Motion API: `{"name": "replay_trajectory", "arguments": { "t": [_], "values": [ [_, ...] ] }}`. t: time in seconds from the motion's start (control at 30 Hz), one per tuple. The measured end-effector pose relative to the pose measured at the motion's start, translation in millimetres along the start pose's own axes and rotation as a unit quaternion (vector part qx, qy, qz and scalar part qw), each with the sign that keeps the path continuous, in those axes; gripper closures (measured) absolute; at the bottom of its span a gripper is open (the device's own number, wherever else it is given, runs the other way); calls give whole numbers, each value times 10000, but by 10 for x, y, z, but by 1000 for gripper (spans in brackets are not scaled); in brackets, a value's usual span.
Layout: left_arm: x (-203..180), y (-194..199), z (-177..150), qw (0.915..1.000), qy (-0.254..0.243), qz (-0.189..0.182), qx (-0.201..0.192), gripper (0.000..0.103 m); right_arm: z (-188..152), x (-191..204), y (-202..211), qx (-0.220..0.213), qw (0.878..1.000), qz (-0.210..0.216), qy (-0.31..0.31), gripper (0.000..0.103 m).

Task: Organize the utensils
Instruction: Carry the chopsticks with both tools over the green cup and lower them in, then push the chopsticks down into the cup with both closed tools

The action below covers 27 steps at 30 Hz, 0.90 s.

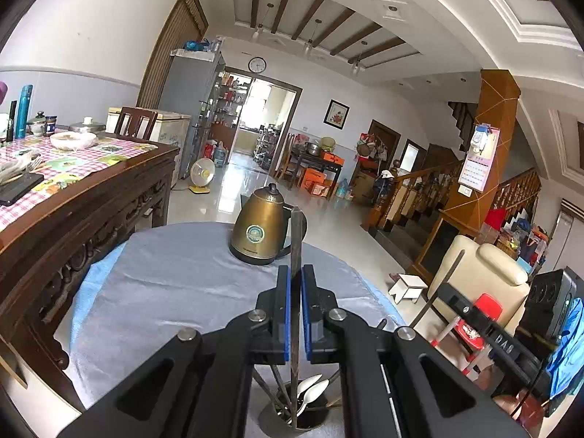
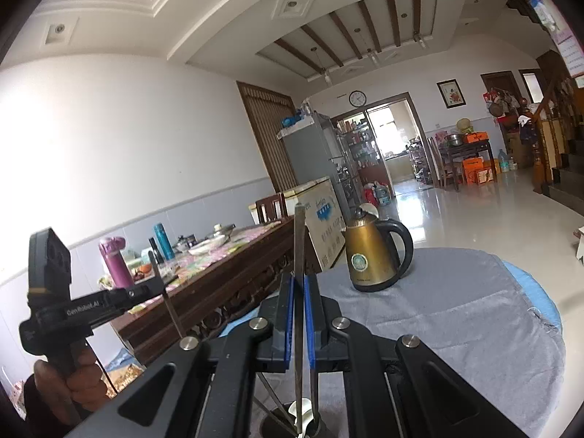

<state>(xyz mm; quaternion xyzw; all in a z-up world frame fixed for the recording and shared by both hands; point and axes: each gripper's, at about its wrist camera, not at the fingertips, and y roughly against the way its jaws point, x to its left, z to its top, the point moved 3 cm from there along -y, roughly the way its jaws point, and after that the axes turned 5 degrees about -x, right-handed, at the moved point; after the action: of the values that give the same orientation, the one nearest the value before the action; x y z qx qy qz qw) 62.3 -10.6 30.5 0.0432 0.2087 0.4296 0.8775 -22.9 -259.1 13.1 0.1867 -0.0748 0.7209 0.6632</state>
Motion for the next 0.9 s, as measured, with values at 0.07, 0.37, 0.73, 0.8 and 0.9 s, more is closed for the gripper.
{"name": "replay_trajectory", "arguments": {
  "t": [0.07,0.37,0.73,0.8,0.9],
  "values": [
    [5,-30,-1,10000,-6,4,-4,98,-45,34,-48,29,9999,-64,128,96],
    [-13,-224,-107,9998,-60,124,112,98,-198,68,-228,236,9989,-135,374,97],
    [-35,-393,-299,9981,-319,432,293,98,-421,167,-324,545,9968,-105,567,96],
    [-53,-413,-341,9974,-394,510,327,98,-483,185,-331,627,9963,-87,575,96],
    [-70,-446,-411,9964,-475,584,390,97,-581,219,-339,752,9953,-76,611,96]
  ]
}}
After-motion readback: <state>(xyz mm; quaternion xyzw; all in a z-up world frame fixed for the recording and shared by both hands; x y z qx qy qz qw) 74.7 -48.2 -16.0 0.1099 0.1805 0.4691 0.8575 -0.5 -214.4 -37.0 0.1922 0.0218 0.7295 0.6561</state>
